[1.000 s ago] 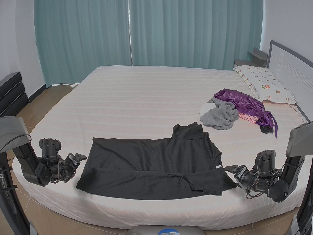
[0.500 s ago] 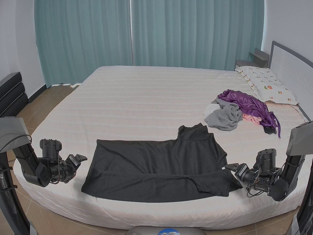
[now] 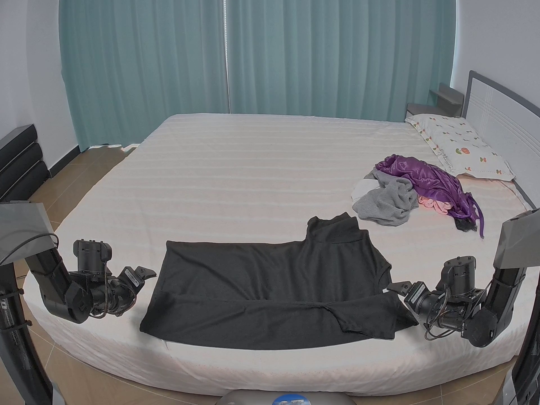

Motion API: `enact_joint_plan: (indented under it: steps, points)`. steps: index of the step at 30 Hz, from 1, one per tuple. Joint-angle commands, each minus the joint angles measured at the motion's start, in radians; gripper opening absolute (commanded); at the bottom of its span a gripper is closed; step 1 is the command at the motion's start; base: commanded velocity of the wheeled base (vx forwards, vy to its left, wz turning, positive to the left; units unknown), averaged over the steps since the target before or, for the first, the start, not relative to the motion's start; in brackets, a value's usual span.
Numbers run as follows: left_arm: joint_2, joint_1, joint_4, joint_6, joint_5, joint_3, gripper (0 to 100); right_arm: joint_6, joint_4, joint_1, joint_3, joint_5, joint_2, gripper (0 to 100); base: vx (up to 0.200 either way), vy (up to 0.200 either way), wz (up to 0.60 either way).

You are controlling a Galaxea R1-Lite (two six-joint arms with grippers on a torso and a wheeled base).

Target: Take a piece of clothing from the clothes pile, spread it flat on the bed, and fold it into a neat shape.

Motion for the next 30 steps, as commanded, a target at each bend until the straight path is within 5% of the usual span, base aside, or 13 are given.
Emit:
enact_joint_plan:
  steps: [1, 21, 30]
  points:
    - [0.007, -0.002, 0.0, 0.0, 0.001, 0.0, 100, 0.0, 0.0, 0.0, 0.0, 0.0, 0.001, 100, 0.0, 0.0, 0.0]
    - [-0.01, -0.002, -0.007, -0.031, 0.026, -0.025, 100, 0.0, 0.0, 0.01, 0.006, 0.002, -0.001, 100, 0.05, 0.0, 0.0]
    - [0.023, 0.002, 0.007, 0.016, 0.01, -0.143, 100, 0.0, 0.0, 0.011, 0.01, 0.002, 0.001, 100, 0.0, 0.0, 0.0]
